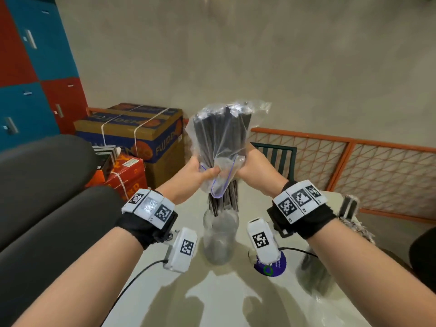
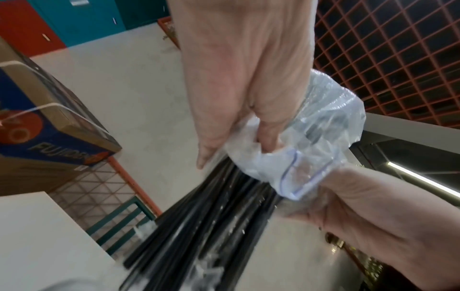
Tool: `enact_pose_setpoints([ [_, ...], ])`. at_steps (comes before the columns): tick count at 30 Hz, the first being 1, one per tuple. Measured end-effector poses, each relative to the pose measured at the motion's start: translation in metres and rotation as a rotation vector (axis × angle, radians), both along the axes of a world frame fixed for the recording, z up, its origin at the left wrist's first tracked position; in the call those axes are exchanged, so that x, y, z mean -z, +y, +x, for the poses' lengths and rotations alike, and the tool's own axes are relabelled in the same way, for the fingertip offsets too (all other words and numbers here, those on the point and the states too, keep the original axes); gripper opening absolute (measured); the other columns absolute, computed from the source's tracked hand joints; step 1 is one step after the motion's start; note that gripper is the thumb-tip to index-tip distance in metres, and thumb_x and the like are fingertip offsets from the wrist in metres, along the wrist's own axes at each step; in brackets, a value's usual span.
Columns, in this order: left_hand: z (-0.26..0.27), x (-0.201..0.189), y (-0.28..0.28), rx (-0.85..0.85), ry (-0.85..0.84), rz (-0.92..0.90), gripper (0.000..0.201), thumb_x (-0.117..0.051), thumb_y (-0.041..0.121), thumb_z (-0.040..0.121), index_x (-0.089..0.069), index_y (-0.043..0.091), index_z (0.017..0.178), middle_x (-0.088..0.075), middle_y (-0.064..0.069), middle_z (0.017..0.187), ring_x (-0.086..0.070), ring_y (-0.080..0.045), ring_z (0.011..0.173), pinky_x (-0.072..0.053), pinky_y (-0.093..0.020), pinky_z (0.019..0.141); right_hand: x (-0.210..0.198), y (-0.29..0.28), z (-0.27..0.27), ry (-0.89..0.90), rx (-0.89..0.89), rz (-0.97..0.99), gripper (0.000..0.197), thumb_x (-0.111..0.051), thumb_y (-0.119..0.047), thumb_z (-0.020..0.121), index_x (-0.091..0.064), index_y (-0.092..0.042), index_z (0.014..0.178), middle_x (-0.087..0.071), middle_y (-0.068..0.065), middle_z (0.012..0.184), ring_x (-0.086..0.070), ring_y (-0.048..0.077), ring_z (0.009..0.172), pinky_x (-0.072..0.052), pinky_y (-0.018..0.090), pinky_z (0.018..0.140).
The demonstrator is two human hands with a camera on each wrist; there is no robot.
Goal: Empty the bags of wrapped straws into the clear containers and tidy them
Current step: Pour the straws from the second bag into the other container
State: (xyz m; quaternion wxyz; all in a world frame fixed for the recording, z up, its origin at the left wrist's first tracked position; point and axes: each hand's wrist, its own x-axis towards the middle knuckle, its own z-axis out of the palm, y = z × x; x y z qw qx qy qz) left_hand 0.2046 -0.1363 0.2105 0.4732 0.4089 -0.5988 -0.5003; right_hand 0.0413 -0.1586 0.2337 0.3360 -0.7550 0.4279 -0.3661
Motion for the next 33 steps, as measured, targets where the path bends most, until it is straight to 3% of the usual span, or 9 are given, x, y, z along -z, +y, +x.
enact_pose_setpoints([
  [3, -0.007, 0.024, -0.014, -0.079, 0.08, 0.009, 0.055, -0.052, 0.004, 0.091, -0.026, 0.033, 0.13, -0.05, 0.0, 0.134, -0.051, -0.015, 0.123, -0.039, -0.033, 0.106, 0.016, -0.012, 0.0, -0.008, 0.067, -0.019, 0.065, -0.073, -0.016, 0.079, -0.041, -0.019, 0.136, -0.067, -0.003, 0.102, -0.064, 0.014, 0.093, -0.053, 0.028, 0.082],
  [6, -0.011, 0.05, -0.025, -0.112, 0.147, 0.03, 0.058, -0.052, 0.005, 0.092, -0.024, 0.031, 0.135, -0.049, 0.0, 0.137, -0.052, -0.013, 0.122, -0.04, -0.032, 0.105, 0.032, -0.02, 0.001, 0.025, 0.094, 0.01, 0.065, -0.071, -0.014, 0.081, -0.039, -0.018, 0.138, -0.067, 0.0, 0.103, -0.062, 0.011, 0.09, -0.051, 0.012, 0.075],
  [9, -0.009, 0.063, -0.034, -0.102, 0.151, 0.036, 0.06, -0.05, 0.005, 0.093, -0.021, 0.032, 0.137, -0.052, 0.01, 0.127, -0.053, -0.002, 0.115, -0.044, -0.019, 0.097, 0.049, -0.03, 0.003, -0.016, 0.109, 0.069, 0.068, -0.073, -0.013, 0.079, -0.039, -0.018, 0.138, -0.068, 0.0, 0.107, -0.064, 0.012, 0.096, -0.053, 0.024, 0.085],
  [13, -0.003, 0.077, -0.044, -0.092, 0.106, 0.047, 0.065, -0.05, 0.005, 0.092, -0.02, 0.04, 0.137, -0.049, 0.01, 0.134, -0.05, -0.009, 0.124, -0.039, -0.028, 0.105, 0.072, -0.047, 0.004, -0.046, 0.099, 0.153, 0.072, -0.075, -0.011, 0.076, -0.039, -0.015, 0.138, -0.069, -0.004, 0.101, -0.066, 0.007, 0.091, -0.051, 0.017, 0.073],
  [20, -0.002, 0.092, -0.052, -0.072, 0.031, 0.094, 0.073, -0.051, 0.008, 0.092, -0.007, 0.03, 0.147, -0.045, 0.001, 0.142, -0.05, -0.012, 0.123, -0.039, -0.032, 0.106, 0.098, -0.06, -0.001, -0.04, 0.116, 0.203, 0.055, -0.071, -0.006, 0.078, -0.047, -0.011, 0.128, -0.068, -0.002, 0.099, -0.066, 0.015, 0.091, -0.056, 0.027, 0.075],
  [23, -0.002, 0.098, -0.051, -0.033, -0.017, 0.098, 0.07, -0.051, 0.008, 0.092, -0.009, 0.029, 0.145, -0.044, 0.003, 0.141, -0.048, -0.01, 0.125, -0.04, -0.021, 0.102, 0.107, -0.058, -0.004, -0.03, 0.095, 0.232, 0.053, -0.072, -0.009, 0.078, -0.049, -0.014, 0.125, -0.069, -0.001, 0.103, -0.066, 0.013, 0.094, -0.057, 0.027, 0.074],
  [27, 0.004, 0.086, -0.052, 0.078, -0.028, 0.16, 0.071, -0.056, 0.011, 0.09, -0.012, 0.031, 0.142, -0.049, 0.01, 0.134, -0.051, -0.003, 0.12, -0.042, -0.018, 0.098, 0.101, -0.058, -0.008, -0.047, 0.037, 0.286, 0.078, -0.079, -0.015, 0.07, -0.038, -0.021, 0.136, -0.067, 0.001, 0.116, -0.065, 0.018, 0.105, -0.056, 0.039, 0.088],
  [31, 0.02, 0.061, -0.054, 0.224, -0.108, 0.275, 0.097, -0.07, 0.029, 0.078, -0.001, 0.037, 0.146, -0.035, 0.012, 0.145, -0.036, -0.009, 0.129, -0.023, -0.031, 0.11, 0.074, -0.052, -0.018, 0.173, -0.115, 0.35, 0.11, -0.08, -0.005, 0.068, -0.006, -0.023, 0.148, -0.045, -0.009, 0.132, -0.051, 0.01, 0.119, -0.053, 0.02, 0.086],
  [33, 0.027, 0.052, -0.053, 0.189, -0.104, 0.308, 0.096, -0.068, 0.026, 0.08, 0.001, 0.036, 0.146, -0.036, 0.012, 0.139, -0.031, -0.009, 0.129, -0.016, -0.035, 0.11, 0.066, -0.051, -0.031, 0.361, -0.109, 0.421, 0.124, -0.085, -0.017, 0.064, 0.006, -0.024, 0.148, -0.031, -0.003, 0.147, -0.035, 0.017, 0.135, -0.04, 0.028, 0.107],
])
